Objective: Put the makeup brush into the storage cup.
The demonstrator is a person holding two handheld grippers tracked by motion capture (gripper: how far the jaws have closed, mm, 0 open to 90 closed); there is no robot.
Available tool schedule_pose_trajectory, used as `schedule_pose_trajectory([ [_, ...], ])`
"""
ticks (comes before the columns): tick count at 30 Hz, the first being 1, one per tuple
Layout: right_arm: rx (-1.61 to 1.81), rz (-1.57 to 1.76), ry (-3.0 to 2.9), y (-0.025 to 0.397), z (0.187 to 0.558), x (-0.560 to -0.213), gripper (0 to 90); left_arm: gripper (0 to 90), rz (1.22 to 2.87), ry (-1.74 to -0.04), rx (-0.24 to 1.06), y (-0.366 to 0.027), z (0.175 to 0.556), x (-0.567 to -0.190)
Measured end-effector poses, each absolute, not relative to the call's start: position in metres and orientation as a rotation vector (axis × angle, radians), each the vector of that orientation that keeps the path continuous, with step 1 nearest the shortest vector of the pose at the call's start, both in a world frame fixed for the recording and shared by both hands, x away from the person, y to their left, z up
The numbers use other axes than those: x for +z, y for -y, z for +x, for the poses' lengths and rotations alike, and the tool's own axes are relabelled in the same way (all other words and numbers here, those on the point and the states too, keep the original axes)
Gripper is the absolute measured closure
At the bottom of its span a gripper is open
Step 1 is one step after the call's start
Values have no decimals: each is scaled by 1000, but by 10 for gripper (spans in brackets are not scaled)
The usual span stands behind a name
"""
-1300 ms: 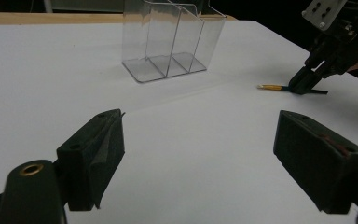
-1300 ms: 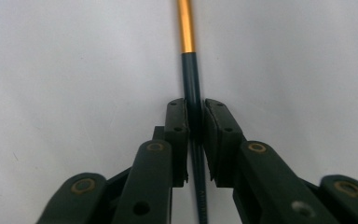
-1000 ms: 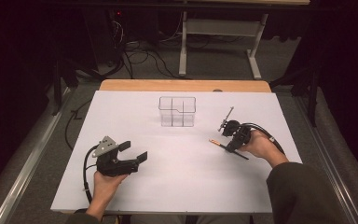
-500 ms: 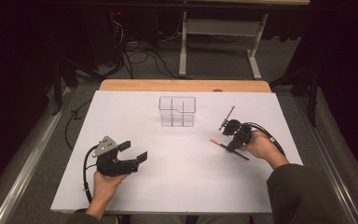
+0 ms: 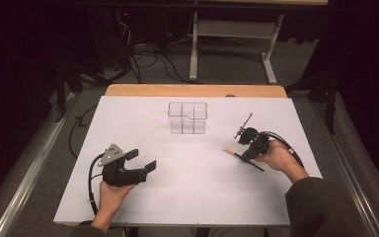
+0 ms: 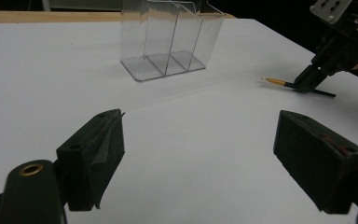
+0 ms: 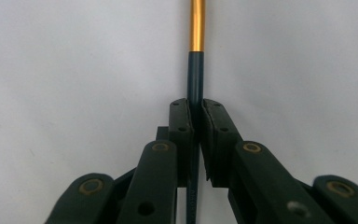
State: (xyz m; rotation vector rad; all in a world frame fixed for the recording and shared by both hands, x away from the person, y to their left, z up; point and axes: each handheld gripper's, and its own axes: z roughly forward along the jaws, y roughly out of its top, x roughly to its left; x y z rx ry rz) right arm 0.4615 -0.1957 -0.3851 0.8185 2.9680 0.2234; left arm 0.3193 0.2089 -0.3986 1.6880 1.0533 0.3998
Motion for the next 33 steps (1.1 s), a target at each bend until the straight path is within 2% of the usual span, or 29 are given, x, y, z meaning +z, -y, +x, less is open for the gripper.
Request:
schedule_pose_trajectory([
  [33, 515, 920, -2887, 209, 428, -364, 851, 174, 1692, -1044, 403, -208, 319, -399],
])
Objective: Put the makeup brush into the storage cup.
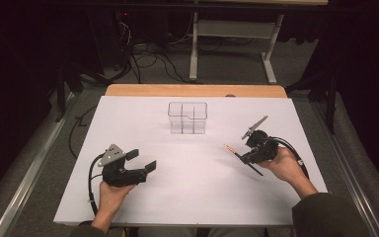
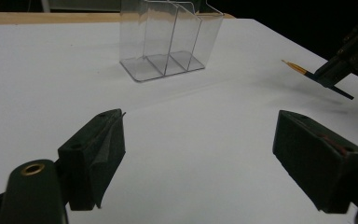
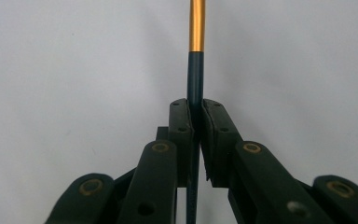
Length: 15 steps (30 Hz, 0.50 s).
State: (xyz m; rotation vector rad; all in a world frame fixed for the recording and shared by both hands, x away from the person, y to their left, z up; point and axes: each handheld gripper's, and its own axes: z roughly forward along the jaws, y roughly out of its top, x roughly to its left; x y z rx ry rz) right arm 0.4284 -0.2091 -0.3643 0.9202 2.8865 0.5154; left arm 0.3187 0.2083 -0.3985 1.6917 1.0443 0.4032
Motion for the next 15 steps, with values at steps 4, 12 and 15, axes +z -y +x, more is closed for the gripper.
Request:
schedule_pose_trajectory([
  [4, 555, 920, -2876, 210, 424, -363, 851, 175, 1694, -1041, 403, -208, 319, -399],
  [12, 639, 939, -2850, 211, 414, -360, 851, 180, 1693, -1033, 402, -207, 318, -399],
  [15, 679, 950, -2843, 212, 410, -359, 851, 180, 1697, -1029, 403, -207, 319, -399],
])
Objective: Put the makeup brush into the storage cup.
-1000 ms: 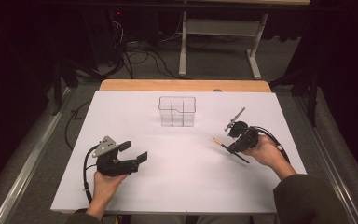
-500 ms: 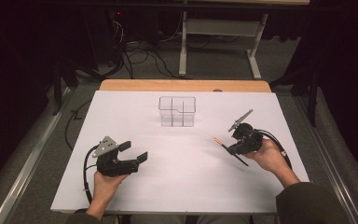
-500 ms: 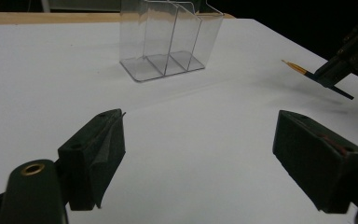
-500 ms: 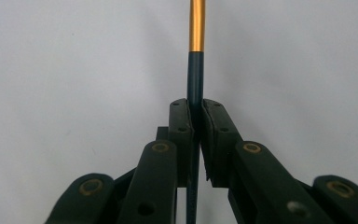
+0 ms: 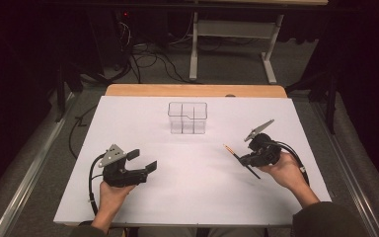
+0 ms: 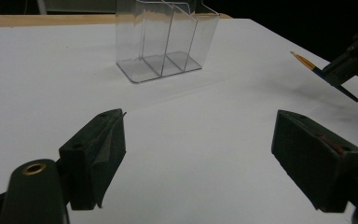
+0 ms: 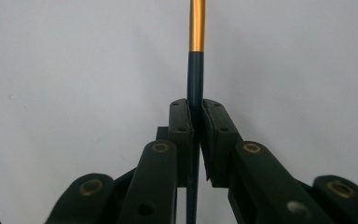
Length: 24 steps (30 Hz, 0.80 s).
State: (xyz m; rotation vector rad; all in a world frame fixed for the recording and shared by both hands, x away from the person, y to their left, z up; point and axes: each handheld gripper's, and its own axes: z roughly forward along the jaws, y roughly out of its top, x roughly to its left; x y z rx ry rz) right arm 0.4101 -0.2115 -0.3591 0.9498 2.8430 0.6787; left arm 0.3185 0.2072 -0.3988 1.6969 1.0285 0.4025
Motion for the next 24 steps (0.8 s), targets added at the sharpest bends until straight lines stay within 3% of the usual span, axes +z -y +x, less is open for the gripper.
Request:
schedule_pose_trajectory([
  [24, 877, 963, -2771, 214, 386, -363, 851, 188, 1693, -998, 388, -206, 319, -399],
])
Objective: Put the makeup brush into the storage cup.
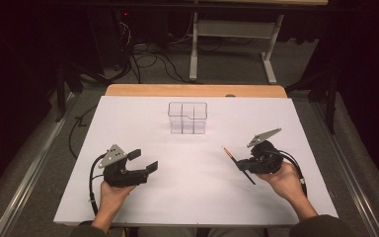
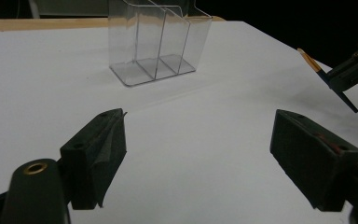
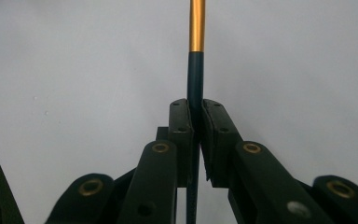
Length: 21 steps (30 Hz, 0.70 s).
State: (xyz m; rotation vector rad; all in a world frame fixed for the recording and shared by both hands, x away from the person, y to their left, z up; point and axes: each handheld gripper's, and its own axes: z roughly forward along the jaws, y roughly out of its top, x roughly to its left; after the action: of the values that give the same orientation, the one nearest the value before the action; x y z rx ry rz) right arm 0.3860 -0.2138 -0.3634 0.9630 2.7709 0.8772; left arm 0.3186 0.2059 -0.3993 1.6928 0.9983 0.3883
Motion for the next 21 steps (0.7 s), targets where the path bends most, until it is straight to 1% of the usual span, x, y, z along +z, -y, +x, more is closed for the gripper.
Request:
schedule_pose_trajectory([
  [18, 1006, 939, -2720, 208, 374, -365, 852, 177, 1693, -1010, 369, -204, 319, -400],
  [21, 1014, 932, -2718, 207, 373, -366, 851, 181, 1688, -1008, 382, -203, 318, -399],
])
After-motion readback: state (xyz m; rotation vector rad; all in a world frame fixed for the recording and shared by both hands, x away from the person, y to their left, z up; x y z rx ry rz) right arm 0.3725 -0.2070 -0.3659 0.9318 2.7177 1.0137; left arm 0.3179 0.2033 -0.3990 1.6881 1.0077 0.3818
